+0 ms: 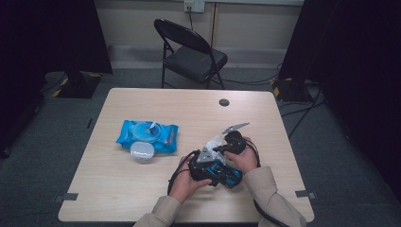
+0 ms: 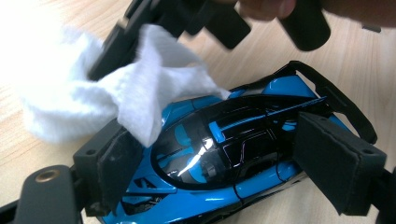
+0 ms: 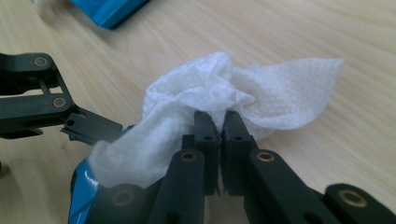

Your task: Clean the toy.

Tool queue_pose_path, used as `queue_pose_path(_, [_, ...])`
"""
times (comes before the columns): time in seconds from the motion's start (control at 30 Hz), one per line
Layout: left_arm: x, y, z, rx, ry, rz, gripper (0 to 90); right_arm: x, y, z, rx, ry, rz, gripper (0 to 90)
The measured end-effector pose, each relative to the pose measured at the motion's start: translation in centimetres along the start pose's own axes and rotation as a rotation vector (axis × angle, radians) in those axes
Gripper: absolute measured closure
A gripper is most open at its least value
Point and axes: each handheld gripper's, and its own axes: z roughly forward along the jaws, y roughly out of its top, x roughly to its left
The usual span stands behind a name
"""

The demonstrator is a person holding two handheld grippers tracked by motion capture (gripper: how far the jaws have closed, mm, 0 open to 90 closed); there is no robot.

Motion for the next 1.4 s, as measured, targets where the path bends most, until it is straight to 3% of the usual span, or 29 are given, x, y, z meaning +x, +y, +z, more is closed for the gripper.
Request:
queue_pose_path(0.17, [0.0, 0.0, 0.0, -0.002, 0.001, 0.002, 15.7, -1.0, -1.1, -2.6, -0.067, -0.004, 0.040, 87.7])
queue_pose_path(0.53, [0.0, 0.1, 0.0, 0.006, 0.001, -0.001, 15.8, -2.5, -5.2, -8.8, -0.156, -0.045, 0.084, 87.7])
queue_pose_path(0.73, [0.0, 0.2, 0.0, 0.017, 0.002, 0.003, 15.8, -3.1, -6.9, -11.5, -0.178, -0.061, 0.111, 87.7])
queue_pose_path(0.87, [0.0, 0.2, 0.0, 0.018, 0.001, 0.000, 15.8, -3.3, -7.8, -12.6, -0.160, -0.054, 0.112, 87.7])
queue_pose_path(1.0, [0.0, 0.3, 0.0, 0.018, 0.001, -0.001, 15.8, -3.1, -8.3, -12.2, -0.102, -0.058, 0.097, 87.7])
queue_pose_path(1.2, [0.0, 0.3, 0.0, 0.022, 0.001, -0.001, 15.7, -2.1, -8.3, -9.1, 0.011, -0.068, 0.045, 87.6])
queue_pose_path(1.4, [-0.1, 0.2, 0.0, 0.014, 0.002, 0.001, 15.8, -1.4, -7.9, -6.3, 0.046, -0.070, 0.017, 87.5])
